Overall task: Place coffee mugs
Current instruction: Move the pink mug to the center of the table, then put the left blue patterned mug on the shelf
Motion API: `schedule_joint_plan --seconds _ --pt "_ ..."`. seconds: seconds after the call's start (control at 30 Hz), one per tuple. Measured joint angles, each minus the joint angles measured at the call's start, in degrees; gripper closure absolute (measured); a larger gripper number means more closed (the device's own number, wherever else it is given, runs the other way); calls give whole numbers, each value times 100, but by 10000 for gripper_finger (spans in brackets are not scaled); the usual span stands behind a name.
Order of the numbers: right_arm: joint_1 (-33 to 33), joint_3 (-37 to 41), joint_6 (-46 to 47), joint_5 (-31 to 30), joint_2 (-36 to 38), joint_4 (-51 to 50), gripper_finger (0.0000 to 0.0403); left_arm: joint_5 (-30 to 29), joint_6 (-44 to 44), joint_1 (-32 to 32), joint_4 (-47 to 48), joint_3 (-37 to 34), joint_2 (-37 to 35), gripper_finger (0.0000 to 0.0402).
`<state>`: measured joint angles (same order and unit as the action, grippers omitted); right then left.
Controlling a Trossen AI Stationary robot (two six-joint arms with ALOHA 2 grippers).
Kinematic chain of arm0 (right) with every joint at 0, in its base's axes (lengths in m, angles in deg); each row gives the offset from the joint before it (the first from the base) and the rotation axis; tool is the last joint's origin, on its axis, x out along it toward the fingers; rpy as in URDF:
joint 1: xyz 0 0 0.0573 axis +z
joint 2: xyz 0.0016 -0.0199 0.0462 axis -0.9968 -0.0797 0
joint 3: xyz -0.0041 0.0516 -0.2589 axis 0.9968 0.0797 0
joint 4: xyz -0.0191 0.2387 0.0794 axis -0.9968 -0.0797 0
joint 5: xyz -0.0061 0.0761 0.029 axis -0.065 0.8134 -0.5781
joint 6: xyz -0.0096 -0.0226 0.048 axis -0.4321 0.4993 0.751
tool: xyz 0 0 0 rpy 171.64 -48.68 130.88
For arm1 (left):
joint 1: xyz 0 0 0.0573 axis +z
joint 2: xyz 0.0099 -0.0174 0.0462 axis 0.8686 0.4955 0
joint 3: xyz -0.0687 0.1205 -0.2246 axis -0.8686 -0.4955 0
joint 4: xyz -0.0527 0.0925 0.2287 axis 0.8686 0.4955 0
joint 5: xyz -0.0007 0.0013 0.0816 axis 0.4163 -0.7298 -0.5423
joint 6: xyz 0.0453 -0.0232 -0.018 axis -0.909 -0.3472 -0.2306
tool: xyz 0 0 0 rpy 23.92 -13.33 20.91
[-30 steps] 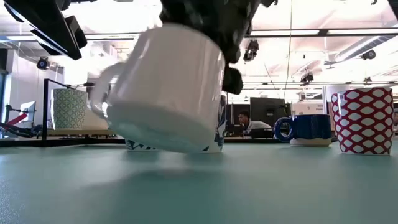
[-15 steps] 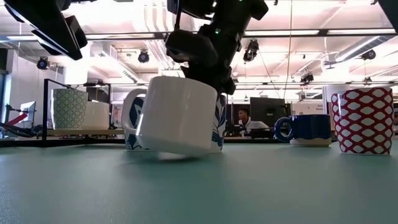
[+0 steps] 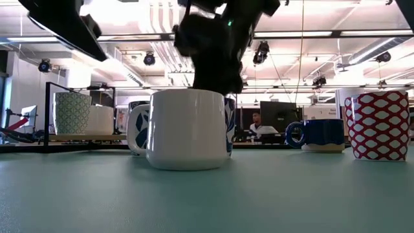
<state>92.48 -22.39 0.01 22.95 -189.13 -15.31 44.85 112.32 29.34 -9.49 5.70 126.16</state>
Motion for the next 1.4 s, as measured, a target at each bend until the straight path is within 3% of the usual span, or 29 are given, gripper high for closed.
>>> schedule_joint_plan --seconds 0.3,0.53,0.7,1.0,1.23,1.4 --pt "-48 0 -357 4 639 -301 269 -77 -643 900 0 0 4 333" --pt "-153 0 -541 6 692 -852 268 869 -1200 1615 21 0 41 333" --pt "-285 2 -636 -140 692 -1174 268 973 -1717 1954 39 0 157 330" --pt "-412 4 -737 -159 736 -2020 268 954 -2298 2407 69 0 537 269" --pt "-409 4 -835 -161 738 -2113 268 474 -2890 2594 56 0 818 235" --pt "-409 4 -866 -161 755 -2292 268 943 -3221 2792 36 6 1113 236"
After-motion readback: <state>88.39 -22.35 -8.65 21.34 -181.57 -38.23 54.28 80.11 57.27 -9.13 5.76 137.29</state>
